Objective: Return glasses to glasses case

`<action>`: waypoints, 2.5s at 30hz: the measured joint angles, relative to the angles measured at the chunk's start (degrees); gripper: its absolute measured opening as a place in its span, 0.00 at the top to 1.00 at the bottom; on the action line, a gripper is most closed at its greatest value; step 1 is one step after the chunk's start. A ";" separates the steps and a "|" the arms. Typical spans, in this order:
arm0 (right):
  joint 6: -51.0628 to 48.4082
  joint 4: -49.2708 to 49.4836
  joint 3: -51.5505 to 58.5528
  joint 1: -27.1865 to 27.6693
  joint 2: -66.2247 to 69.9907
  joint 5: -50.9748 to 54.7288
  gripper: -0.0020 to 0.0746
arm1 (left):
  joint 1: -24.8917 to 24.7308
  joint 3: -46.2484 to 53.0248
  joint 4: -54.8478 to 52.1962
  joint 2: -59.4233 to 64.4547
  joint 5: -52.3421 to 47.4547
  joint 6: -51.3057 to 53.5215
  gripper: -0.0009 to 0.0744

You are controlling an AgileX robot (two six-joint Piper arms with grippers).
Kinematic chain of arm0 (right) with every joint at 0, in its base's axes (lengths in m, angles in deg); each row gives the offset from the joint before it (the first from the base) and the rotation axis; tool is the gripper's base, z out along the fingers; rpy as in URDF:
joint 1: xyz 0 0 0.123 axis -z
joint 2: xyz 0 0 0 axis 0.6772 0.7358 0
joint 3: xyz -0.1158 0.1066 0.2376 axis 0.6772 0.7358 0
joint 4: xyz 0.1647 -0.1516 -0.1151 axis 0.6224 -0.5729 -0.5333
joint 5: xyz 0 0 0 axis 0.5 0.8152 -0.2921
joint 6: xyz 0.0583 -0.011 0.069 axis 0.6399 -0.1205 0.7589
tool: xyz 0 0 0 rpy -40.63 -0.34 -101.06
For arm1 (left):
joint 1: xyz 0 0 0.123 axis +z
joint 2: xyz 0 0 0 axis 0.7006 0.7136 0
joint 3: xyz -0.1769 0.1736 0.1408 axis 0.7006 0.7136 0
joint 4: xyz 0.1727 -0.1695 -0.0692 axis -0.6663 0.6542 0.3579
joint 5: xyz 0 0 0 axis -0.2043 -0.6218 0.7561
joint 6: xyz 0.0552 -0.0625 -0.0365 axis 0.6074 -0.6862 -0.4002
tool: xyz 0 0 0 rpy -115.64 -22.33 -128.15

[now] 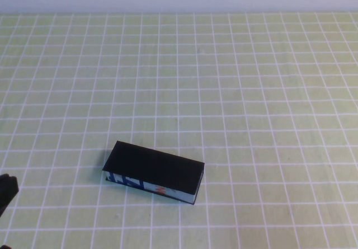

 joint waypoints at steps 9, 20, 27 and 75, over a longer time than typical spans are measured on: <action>0.00 -0.09 0.00 0.00 0.00 0.07 1.00 | 0.00 0.00 0.00 0.00 0.00 0.00 0.99; 0.08 -0.09 0.00 0.00 0.00 0.25 1.00 | 0.00 0.00 0.00 0.00 0.00 0.00 0.99; 0.08 -0.09 0.00 0.00 0.00 0.25 1.00 | 0.00 0.00 0.00 0.00 0.10 0.00 0.99; 0.08 -0.09 0.00 0.00 0.00 0.25 1.00 | 10.66 28.74 -7.68 -21.18 12.41 0.41 0.99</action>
